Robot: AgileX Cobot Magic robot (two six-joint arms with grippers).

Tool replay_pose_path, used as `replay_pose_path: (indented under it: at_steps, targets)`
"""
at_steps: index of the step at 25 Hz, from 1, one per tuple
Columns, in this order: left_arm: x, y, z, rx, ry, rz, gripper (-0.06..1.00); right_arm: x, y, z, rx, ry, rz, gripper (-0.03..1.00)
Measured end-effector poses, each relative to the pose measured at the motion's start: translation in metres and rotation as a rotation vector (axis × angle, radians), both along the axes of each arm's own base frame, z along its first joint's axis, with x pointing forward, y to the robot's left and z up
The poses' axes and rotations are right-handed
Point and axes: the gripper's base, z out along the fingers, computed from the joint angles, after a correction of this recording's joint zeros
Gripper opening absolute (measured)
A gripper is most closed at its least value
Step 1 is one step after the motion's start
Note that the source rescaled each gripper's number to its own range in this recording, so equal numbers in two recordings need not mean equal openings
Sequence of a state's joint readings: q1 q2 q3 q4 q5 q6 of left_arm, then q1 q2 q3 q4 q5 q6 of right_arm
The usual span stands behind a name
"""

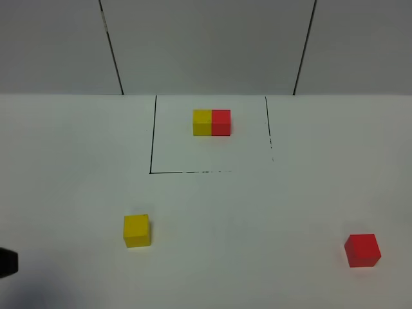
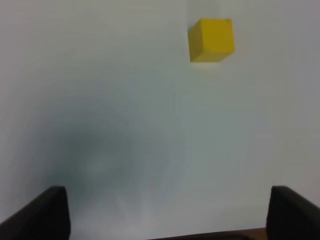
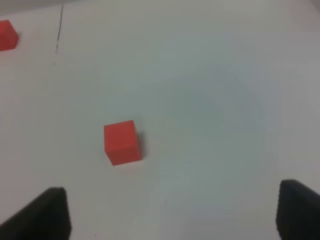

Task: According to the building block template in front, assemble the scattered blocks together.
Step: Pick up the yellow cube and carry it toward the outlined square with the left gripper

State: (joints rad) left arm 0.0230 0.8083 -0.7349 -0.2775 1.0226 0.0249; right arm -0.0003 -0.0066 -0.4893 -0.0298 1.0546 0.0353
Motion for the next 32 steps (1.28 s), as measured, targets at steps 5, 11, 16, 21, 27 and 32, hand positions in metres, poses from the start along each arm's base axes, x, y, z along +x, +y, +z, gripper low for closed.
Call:
replay_pose_path:
  at_steps: [5,11,16,21,27,32]
  targets:
    - [0.047,-0.010,0.002,-0.024,0.107,-0.049,0.64,0.000,0.000,0.000,0.000,0.000,0.000,0.66]
    - [0.096,-0.041,-0.012,0.059,0.236,-0.055,0.52,0.000,0.000,0.000,0.000,0.000,0.000,0.66]
    - [0.130,-0.067,-0.032,0.142,0.306,-0.069,0.51,0.000,0.000,0.000,0.000,0.000,0.000,0.66]
    - [0.153,-0.087,-0.058,0.163,0.359,-0.101,0.52,0.000,0.000,0.000,0.000,0.000,0.000,0.66]
    - [0.166,-0.095,-0.095,0.199,0.453,-0.110,0.73,0.000,0.000,0.000,0.000,0.000,0.000,0.66]
    - [0.179,-0.100,-0.115,0.185,0.428,-0.081,0.79,0.000,0.000,0.000,0.000,0.000,0.000,0.66]
